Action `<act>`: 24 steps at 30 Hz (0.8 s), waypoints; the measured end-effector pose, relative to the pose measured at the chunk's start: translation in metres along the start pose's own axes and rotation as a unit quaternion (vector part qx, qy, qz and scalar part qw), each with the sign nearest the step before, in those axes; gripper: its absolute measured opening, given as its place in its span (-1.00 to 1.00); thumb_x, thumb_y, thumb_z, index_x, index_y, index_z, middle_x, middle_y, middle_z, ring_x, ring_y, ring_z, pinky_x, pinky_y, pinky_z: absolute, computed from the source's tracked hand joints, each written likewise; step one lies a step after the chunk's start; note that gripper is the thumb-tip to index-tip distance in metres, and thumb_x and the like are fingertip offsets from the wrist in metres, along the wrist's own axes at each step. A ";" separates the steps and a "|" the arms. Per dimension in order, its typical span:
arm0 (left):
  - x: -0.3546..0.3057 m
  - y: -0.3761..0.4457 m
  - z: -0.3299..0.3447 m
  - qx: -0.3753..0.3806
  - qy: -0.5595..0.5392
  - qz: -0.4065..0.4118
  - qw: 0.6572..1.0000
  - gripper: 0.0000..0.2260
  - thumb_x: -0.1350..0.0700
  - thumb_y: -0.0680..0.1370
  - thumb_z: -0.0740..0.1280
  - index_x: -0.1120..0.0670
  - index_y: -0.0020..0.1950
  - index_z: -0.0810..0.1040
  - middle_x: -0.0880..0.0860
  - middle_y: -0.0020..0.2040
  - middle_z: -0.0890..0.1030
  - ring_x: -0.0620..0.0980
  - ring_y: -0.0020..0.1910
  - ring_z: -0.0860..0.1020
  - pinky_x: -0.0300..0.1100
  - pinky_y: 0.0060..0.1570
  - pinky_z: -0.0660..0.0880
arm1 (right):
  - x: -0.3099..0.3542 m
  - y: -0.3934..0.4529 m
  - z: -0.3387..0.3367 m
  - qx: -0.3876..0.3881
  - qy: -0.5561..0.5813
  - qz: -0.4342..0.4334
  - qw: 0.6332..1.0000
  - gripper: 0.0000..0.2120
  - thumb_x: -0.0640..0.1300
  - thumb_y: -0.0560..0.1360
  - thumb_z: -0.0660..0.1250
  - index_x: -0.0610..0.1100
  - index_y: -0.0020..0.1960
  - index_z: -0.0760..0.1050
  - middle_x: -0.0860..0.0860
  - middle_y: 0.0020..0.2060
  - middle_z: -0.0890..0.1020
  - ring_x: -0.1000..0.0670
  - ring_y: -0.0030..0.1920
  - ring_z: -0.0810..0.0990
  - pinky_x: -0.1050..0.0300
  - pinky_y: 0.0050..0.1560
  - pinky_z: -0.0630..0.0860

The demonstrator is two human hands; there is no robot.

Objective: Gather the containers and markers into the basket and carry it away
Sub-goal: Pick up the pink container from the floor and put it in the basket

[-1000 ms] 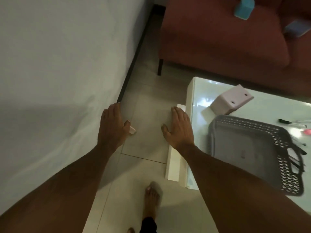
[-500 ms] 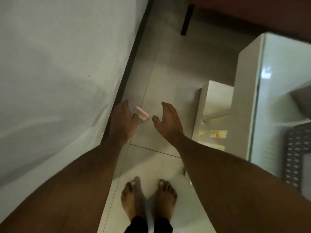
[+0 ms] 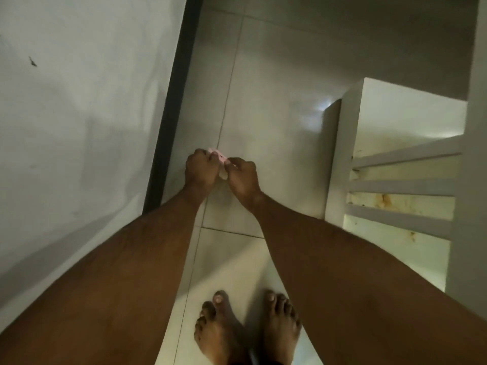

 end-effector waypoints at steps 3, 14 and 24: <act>-0.013 -0.018 -0.006 -0.014 -0.036 -0.010 0.999 -0.73 0.10 0.67 0.24 0.21 0.29 0.54 0.18 0.22 0.63 0.15 0.16 0.63 0.04 0.17 0.63 | 0.010 -0.019 -0.011 -0.028 0.006 0.000 1.000 -0.75 -0.21 0.63 0.31 -0.31 0.20 0.65 -0.23 0.18 0.66 -0.15 0.12 0.67 0.14 0.14 0.54; -0.146 -0.154 -0.072 -0.037 -0.285 0.033 0.957 -0.79 0.33 0.58 0.27 0.09 0.11 0.59 0.12 0.09 0.63 0.03 0.02 0.65 -0.20 -0.08 0.67 | 0.146 -0.148 -0.127 -0.138 0.050 -0.087 0.985 -0.62 -0.41 0.56 0.29 -0.23 0.35 0.50 -0.17 0.29 0.54 -0.12 0.30 0.53 0.69 -0.11 0.32; -0.294 -0.275 -0.106 -0.185 -0.271 0.163 0.931 -0.70 0.06 0.72 0.17 0.19 0.27 0.58 0.17 0.21 0.57 0.04 0.10 0.63 -0.53 -0.18 0.52 | 0.251 -0.246 -0.254 -0.241 0.021 -0.284 0.928 -0.63 -0.06 0.65 0.21 -0.11 0.42 0.45 -0.06 0.30 0.54 -0.01 0.29 0.51 0.35 0.21 0.45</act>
Point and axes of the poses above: each hand's wrist, its own y-axis towards the middle knuckle, its own z-axis out of the palm, x = y × z, the point moved 3 cm from there along y, towards the middle knuckle
